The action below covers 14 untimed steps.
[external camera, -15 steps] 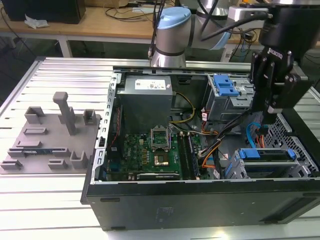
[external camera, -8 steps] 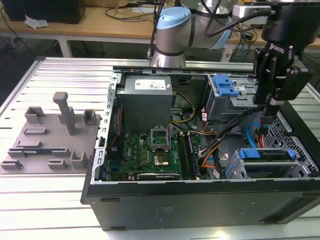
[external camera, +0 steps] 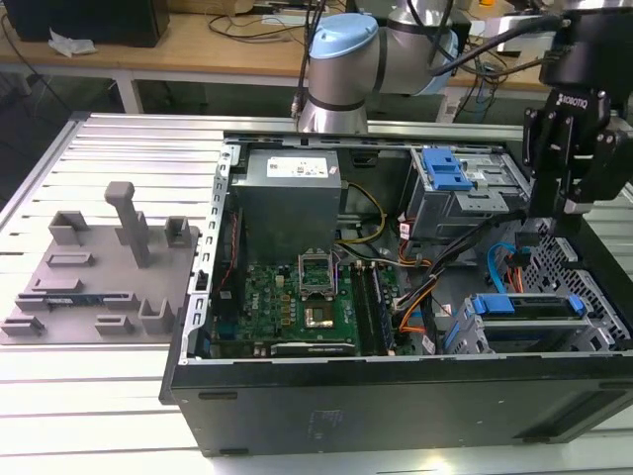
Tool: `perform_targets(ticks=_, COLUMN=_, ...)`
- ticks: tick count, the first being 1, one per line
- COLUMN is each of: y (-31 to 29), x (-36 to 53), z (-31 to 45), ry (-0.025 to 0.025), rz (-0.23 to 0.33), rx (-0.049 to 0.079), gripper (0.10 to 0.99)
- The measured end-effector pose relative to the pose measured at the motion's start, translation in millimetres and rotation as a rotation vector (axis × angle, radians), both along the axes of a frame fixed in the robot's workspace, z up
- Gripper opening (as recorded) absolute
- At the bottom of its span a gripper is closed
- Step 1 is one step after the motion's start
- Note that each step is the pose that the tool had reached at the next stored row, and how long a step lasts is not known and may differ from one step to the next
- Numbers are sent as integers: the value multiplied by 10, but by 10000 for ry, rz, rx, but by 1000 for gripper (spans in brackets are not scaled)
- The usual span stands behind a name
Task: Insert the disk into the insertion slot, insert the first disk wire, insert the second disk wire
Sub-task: 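Insert the first disk wire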
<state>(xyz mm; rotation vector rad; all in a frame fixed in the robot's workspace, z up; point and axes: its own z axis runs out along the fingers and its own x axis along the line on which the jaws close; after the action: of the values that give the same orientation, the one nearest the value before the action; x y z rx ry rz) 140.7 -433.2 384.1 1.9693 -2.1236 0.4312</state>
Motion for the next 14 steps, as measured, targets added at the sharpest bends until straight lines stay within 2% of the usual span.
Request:
perform_targets(ticks=3, y=1, x=0, z=-74, ry=0, rz=-728, rx=-1, gripper=502)
perform_targets(ticks=5, y=24, x=-1, z=-105, ry=0, rz=-822, rx=-5, gripper=502)
perform_targets(ticks=9, y=265, x=0, z=-162, ry=-7, rz=-821, rx=-177, gripper=502)
perform_targets(ticks=10, y=349, x=-1, z=-179, ry=-12, rz=-810, rx=-292, gripper=502)
perform_targets(ticks=11, y=378, x=0, z=-180, ry=-18, rz=-804, rx=-438, gripper=502)
perform_targets(ticks=12, y=379, x=0, z=-179, ry=-21, rz=-803, rx=-504, gripper=502)
perform_targets(ticks=14, y=380, x=0, z=-179, ry=-21, rz=-803, rx=-520, gripper=502)
